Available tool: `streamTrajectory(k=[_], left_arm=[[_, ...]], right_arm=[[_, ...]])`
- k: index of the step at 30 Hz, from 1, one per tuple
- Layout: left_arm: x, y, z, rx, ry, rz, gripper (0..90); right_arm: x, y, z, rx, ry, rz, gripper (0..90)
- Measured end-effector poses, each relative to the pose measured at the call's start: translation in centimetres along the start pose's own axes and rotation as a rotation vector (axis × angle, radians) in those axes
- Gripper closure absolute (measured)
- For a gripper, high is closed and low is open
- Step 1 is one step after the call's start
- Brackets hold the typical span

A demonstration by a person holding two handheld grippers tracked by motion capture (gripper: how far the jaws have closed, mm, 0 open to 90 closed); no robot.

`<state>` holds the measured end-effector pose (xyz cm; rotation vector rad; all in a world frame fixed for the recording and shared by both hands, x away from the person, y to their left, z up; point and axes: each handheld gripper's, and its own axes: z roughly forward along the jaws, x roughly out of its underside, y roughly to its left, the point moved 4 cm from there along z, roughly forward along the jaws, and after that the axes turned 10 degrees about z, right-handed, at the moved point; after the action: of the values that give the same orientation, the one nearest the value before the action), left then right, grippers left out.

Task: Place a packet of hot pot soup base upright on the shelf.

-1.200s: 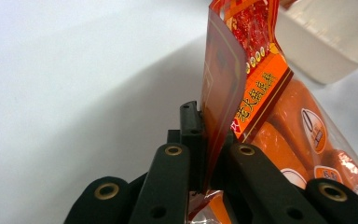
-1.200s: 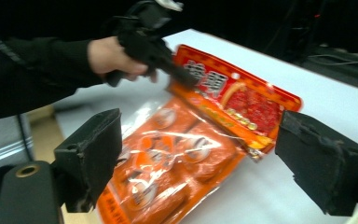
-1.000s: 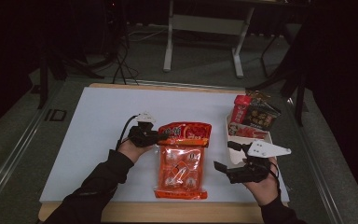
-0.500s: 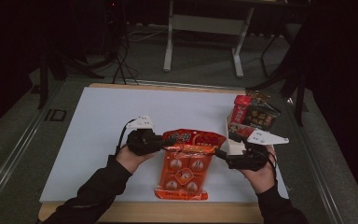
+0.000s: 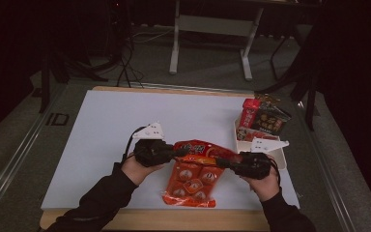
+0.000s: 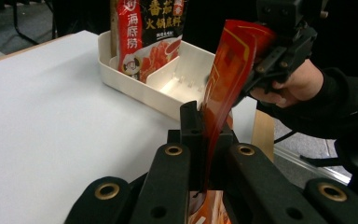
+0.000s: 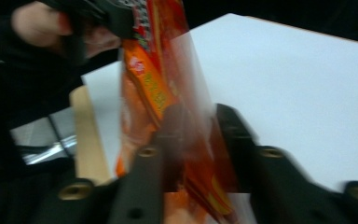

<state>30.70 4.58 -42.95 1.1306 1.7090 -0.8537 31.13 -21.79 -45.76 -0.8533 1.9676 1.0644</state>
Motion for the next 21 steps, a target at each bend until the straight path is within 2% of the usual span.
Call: streamTrajectory(k=[1, 4, 5, 8, 11, 12, 14, 16, 18, 21], left_arm=[[0.0, 0.0, 0.0, 0.003, 0.001, -0.002, 89.4], [0.0, 0.0, -0.2, 0.016, -0.002, 0.002, 89.2], [-0.1, 0.0, -0.5, 0.028, -0.012, 0.015, 89.2], [-0.3, -0.1, -1.2, 0.05, -0.041, 0.038, 87.9], [-0.4, -0.3, -1.7, 0.066, -0.064, 0.046, 81.5], [-0.4, -0.4, -1.8, 0.068, -0.067, 0.043, 77.1], [-0.3, -0.6, -2.1, 0.043, -0.072, 0.062, 64.2], [-0.1, -0.8, -2.3, 0.018, -0.075, 0.062, 46.8], [0.2, -0.8, -2.4, -0.018, -0.076, 0.053, 31.8], [0.8, -0.8, -2.6, -0.032, -0.062, 0.035, 12.4]], right_arm=[[0.0, 0.2, -0.1, -0.015, 0.008, -0.004, 89.6], [-0.1, 0.6, -0.2, -0.018, 0.027, -0.016, 90.0], [-0.2, 0.9, -0.3, -0.023, 0.03, -0.014, 90.0], [-1.1, 2.0, -1.0, -0.05, 0.016, -0.008, 90.0], [-2.0, 3.1, -1.5, -0.052, 0.005, -0.02, 90.0], [-2.3, 3.5, -1.6, -0.05, 0.004, -0.034, 90.0], [-3.0, 4.1, -1.9, -0.05, -0.002, -0.055, 90.0], [-3.7, 4.5, -2.2, -0.036, -0.007, -0.074, 90.0], [-4.4, 4.5, -2.6, -0.03, -0.022, -0.077, 90.0], [-5.6, 4.5, -3.4, -0.022, -0.054, -0.078, 90.0]])
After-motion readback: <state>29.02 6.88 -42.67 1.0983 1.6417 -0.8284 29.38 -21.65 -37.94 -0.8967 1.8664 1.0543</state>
